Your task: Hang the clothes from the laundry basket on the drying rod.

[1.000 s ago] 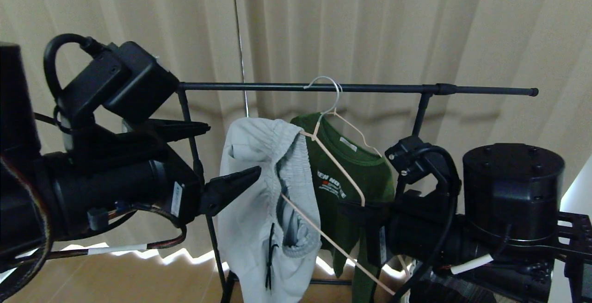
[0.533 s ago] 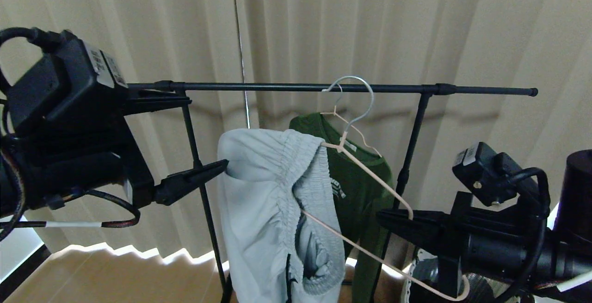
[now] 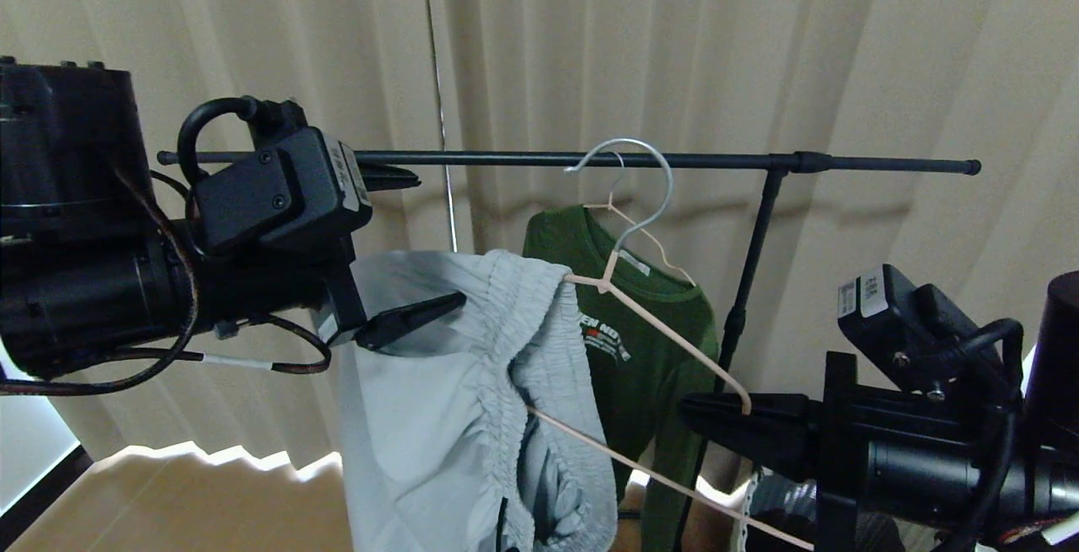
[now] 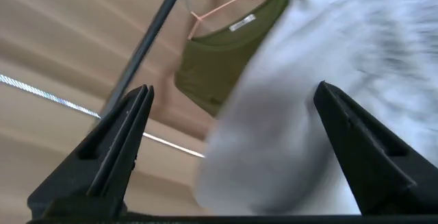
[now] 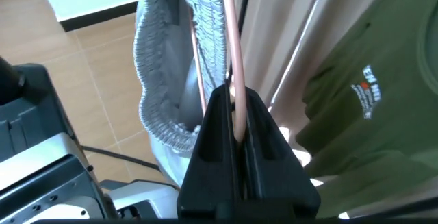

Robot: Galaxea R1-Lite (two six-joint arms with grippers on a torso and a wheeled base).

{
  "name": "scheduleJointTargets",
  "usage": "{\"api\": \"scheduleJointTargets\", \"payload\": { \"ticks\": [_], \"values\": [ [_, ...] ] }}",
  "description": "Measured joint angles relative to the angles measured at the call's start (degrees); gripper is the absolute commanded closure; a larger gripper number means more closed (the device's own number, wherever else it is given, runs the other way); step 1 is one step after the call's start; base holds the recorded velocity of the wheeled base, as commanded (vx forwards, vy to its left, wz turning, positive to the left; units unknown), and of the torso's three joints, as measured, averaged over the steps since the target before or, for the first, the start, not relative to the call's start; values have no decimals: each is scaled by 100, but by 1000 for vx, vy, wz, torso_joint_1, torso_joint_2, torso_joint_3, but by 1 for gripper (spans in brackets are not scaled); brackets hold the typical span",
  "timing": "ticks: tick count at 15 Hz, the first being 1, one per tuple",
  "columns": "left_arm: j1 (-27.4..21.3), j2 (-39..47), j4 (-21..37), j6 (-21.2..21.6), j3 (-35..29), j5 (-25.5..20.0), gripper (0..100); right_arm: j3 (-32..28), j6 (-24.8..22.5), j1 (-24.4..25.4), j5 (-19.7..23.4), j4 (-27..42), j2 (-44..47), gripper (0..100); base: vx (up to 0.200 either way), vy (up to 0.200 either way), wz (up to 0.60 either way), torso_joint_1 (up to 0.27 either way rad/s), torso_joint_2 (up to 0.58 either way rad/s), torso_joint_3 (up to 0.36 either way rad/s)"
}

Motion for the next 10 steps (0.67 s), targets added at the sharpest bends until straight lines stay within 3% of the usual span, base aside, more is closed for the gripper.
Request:
{"api": "scheduleJointTargets", "payload": {
  "ticks": [7,8,10],
  "values": [
    [-256,221,11,46,-46,-6,0,-10,-336,251,369,-57,102,100,0,0,0,0,0,0],
    [-265,227,13,77,-29,-6,100,-10,-347,282,372,-57,112,100,0,0,0,0,0,0],
    [-267,234,20,156,20,-20,100,-16,-349,325,374,-65,116,100,0,0,0,0,0,0]
  ]
}}
